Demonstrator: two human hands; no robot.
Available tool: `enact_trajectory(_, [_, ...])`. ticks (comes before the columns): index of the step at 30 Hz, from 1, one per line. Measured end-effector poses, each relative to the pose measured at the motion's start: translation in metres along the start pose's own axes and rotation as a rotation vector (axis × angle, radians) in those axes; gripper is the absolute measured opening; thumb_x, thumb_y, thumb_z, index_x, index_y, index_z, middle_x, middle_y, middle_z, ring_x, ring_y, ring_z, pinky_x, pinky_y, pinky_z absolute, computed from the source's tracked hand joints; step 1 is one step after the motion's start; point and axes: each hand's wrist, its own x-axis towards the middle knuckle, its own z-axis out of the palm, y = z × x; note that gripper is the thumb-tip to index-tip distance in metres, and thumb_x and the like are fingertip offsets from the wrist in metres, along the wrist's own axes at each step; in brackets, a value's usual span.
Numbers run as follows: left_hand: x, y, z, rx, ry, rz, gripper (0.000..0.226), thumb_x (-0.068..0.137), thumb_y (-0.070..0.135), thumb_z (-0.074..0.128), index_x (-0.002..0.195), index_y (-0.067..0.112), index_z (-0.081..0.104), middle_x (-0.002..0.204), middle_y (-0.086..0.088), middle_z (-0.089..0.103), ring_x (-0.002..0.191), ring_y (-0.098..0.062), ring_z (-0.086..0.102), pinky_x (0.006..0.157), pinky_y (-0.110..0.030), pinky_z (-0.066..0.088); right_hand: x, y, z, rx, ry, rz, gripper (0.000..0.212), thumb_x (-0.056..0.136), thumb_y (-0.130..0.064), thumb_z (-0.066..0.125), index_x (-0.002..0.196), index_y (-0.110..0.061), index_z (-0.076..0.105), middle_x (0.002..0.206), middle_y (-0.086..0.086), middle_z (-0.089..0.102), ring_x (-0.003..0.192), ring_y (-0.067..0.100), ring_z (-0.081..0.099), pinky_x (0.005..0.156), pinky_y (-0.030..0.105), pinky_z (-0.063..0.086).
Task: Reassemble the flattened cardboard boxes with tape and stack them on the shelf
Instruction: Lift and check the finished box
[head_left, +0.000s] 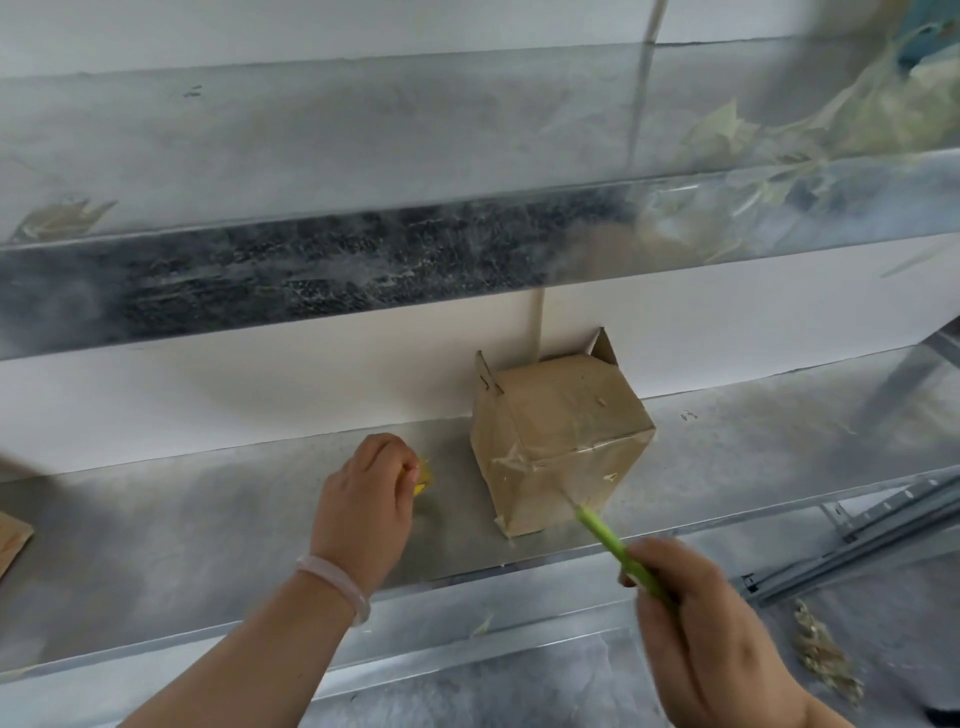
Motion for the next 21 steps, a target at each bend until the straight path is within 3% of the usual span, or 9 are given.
enact_trajectory(3, [0.002, -0.005, 0.011, 0.079, 0.017, 0.047, 0.017, 0.087, 0.024, 0.044, 0.085, 0.017, 0.059, 0.094, 0.002, 0.060, 0.072, -0.021, 0.058, 0.067, -0.029, 0.041, 0.002, 0.030, -0.012, 0.075, 0.097, 0.106, 0.038, 0.096, -0.026, 0.044, 0.129, -0.041, 0.038, 0.108, -0.015, 0.057, 0.079, 0.000, 0.060, 0.070, 0.016, 0.048])
enact_trajectory(5, [0.000, -0.001, 0.018, 0.095, 0.015, 0.105, 0.020, 0.087, 0.026, 0.044, 0.084, 0.017, 0.063, 0.095, 0.004, 0.062, 0.076, -0.018, 0.059, 0.072, -0.028, 0.039, 0.013, 0.053, -0.016, 0.018, 0.101, 0.312, 0.040, 0.095, -0.018, 0.043, 0.126, -0.042, 0.039, 0.109, -0.008, 0.058, 0.082, 0.007, 0.059, 0.069, 0.022, 0.048])
enact_trajectory(9, [-0.027, 0.004, 0.033, 0.012, -0.020, 0.166, 0.018, 0.089, 0.026, 0.048, 0.082, 0.019, 0.064, 0.101, 0.007, 0.061, 0.088, -0.011, 0.054, 0.084, -0.025, 0.038, 0.030, 0.103, -0.015, -0.221, -0.184, 0.712, 0.040, 0.098, -0.008, 0.045, 0.135, -0.023, 0.044, 0.123, 0.007, 0.054, 0.094, 0.017, 0.051, 0.082, 0.037, 0.048])
enact_trajectory(12, [-0.049, 0.000, 0.048, 0.001, -0.085, 0.257, 0.017, 0.084, 0.017, 0.051, 0.072, 0.017, 0.063, 0.104, 0.005, 0.058, 0.087, -0.014, 0.056, 0.085, -0.025, 0.040, 0.042, 0.132, -0.010, -0.323, -0.318, 0.700, 0.041, 0.097, -0.006, 0.048, 0.135, -0.020, 0.049, 0.122, 0.010, 0.059, 0.094, 0.019, 0.050, 0.087, 0.043, 0.051])
enact_trajectory(14, [-0.059, -0.005, 0.056, 0.030, -0.141, 0.263, 0.017, 0.081, 0.013, 0.051, 0.069, 0.019, 0.061, 0.108, 0.005, 0.056, 0.087, -0.015, 0.060, 0.097, -0.026, 0.038, 0.047, 0.150, -0.005, -0.368, -0.411, 0.669, 0.040, 0.098, -0.007, 0.048, 0.136, -0.020, 0.052, 0.122, 0.010, 0.061, 0.099, 0.022, 0.053, 0.094, 0.043, 0.050])
enact_trajectory(16, [-0.061, -0.005, 0.056, 0.043, -0.188, 0.225, 0.015, 0.082, 0.017, 0.050, 0.074, 0.022, 0.061, 0.108, 0.006, 0.057, 0.089, -0.012, 0.061, 0.111, -0.025, 0.027, 0.047, 0.162, 0.001, -0.516, -0.552, 0.582, 0.043, 0.099, -0.014, 0.045, 0.141, -0.025, 0.048, 0.130, 0.003, 0.060, 0.111, 0.022, 0.052, 0.100, 0.039, 0.045])
enact_trajectory(18, [-0.061, -0.003, 0.049, 0.014, -0.238, 0.180, 0.013, 0.086, 0.028, 0.051, 0.090, 0.021, 0.062, 0.107, 0.006, 0.063, 0.094, -0.012, 0.062, 0.114, -0.021, 0.022, 0.049, 0.164, 0.004, -0.695, -0.663, 0.484, 0.047, 0.101, -0.027, 0.043, 0.147, -0.030, 0.038, 0.145, -0.003, 0.048, 0.129, 0.020, 0.042, 0.111, 0.037, 0.035])
enact_trajectory(19, [-0.061, 0.000, 0.044, 0.002, -0.243, 0.158, 0.021, 0.088, 0.035, 0.051, 0.099, 0.020, 0.061, 0.108, 0.005, 0.065, 0.099, -0.013, 0.062, 0.113, -0.021, 0.024, 0.050, 0.162, 0.004, -0.700, -0.653, 0.481, 0.049, 0.102, -0.031, 0.041, 0.150, -0.030, 0.033, 0.152, -0.003, 0.039, 0.138, 0.020, 0.033, 0.116, 0.037, 0.026])
enact_trajectory(21, [-0.057, 0.016, 0.032, -0.068, -0.175, 0.055, 0.039, 0.093, 0.051, 0.045, 0.112, 0.020, 0.060, 0.118, 0.006, 0.064, 0.113, -0.011, 0.058, 0.109, -0.025, 0.034, 0.055, 0.145, 0.002, -0.460, -0.473, 0.562, 0.050, 0.103, -0.031, 0.041, 0.152, -0.027, 0.030, 0.157, -0.002, 0.031, 0.144, 0.019, 0.025, 0.120, 0.037, 0.018])
